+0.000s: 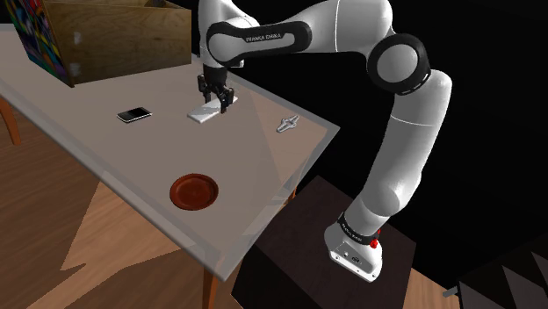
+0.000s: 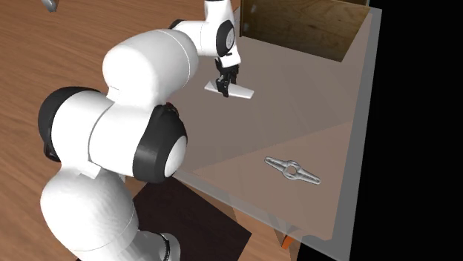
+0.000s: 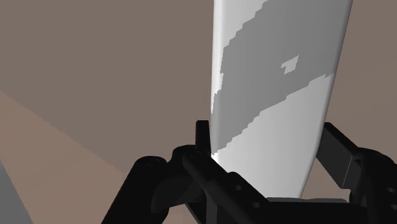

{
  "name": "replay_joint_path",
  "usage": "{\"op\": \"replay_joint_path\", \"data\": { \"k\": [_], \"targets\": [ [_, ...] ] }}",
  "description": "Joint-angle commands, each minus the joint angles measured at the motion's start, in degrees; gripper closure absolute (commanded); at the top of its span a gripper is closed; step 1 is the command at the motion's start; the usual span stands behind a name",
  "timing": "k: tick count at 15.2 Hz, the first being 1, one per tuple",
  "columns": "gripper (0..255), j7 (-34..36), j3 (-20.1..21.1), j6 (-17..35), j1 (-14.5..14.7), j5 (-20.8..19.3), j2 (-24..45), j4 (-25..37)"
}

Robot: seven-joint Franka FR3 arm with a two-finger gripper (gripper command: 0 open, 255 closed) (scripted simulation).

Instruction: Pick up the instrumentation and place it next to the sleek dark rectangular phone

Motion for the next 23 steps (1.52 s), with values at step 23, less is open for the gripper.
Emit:
{"op": "replay_joint_path", "data": {
  "k": [23],
  "targets": [
    [255,10.2,-0.5,-6.5,14.1,-7.3,25.6,29.8]
  ]
}}
